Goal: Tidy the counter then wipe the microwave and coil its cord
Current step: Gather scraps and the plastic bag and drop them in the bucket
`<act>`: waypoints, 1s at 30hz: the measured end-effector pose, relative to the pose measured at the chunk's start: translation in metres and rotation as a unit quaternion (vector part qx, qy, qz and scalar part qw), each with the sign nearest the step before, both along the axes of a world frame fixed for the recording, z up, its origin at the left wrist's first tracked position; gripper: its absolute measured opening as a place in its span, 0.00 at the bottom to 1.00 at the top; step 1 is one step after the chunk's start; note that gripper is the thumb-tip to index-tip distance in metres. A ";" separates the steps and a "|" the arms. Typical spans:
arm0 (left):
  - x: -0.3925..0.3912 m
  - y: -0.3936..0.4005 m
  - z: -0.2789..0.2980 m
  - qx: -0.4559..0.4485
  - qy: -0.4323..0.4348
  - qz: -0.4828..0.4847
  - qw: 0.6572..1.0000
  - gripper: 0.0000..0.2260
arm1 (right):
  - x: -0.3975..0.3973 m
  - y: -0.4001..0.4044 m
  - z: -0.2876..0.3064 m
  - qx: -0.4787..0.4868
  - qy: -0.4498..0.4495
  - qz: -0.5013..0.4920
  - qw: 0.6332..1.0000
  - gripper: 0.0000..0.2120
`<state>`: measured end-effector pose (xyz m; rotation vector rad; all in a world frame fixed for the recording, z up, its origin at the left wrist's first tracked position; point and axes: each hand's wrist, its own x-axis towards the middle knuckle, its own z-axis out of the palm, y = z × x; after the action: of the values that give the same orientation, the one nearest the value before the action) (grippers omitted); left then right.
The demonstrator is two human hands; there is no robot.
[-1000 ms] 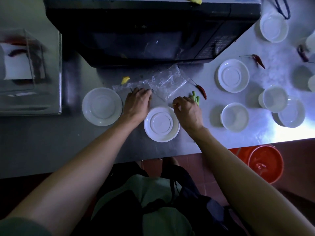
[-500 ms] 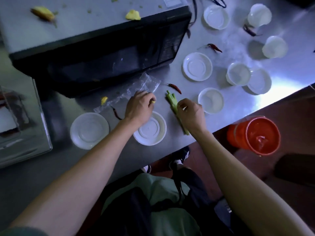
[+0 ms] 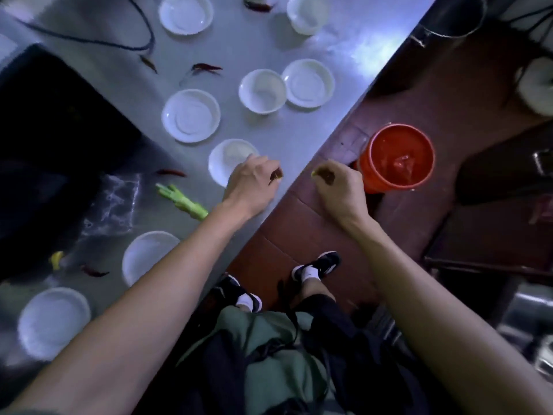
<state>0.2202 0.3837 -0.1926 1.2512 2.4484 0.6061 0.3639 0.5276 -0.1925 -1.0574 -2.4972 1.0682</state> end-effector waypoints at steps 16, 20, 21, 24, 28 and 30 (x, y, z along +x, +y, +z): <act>0.126 0.259 0.006 -0.065 0.024 -0.178 0.982 0.05 | 0.184 0.219 -0.010 -0.013 -0.035 -0.139 0.990 0.04; 0.146 0.293 0.003 -0.090 0.013 -0.219 0.972 0.05 | 0.214 0.237 -0.017 -0.029 -0.039 -0.178 0.983 0.03; 0.150 0.301 0.002 -0.092 0.010 -0.228 0.969 0.05 | 0.221 0.240 -0.019 -0.032 -0.040 -0.187 0.981 0.03; 0.160 0.326 -0.001 -0.079 0.004 -0.255 0.964 0.04 | 0.234 0.249 -0.024 -0.038 -0.047 -0.218 0.974 0.03; 0.166 0.357 -0.010 -0.065 0.007 -0.277 0.959 0.03 | 0.237 0.264 -0.030 -0.050 -0.068 -0.240 0.967 0.03; 0.165 0.372 -0.017 -0.073 0.003 -0.289 0.954 0.04 | 0.234 0.272 -0.032 -0.040 -0.086 -0.228 0.969 0.04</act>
<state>0.3850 0.7555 -0.2095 1.7875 1.9323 0.2501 0.5976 0.8001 -0.2242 -1.7063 -2.1743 0.9745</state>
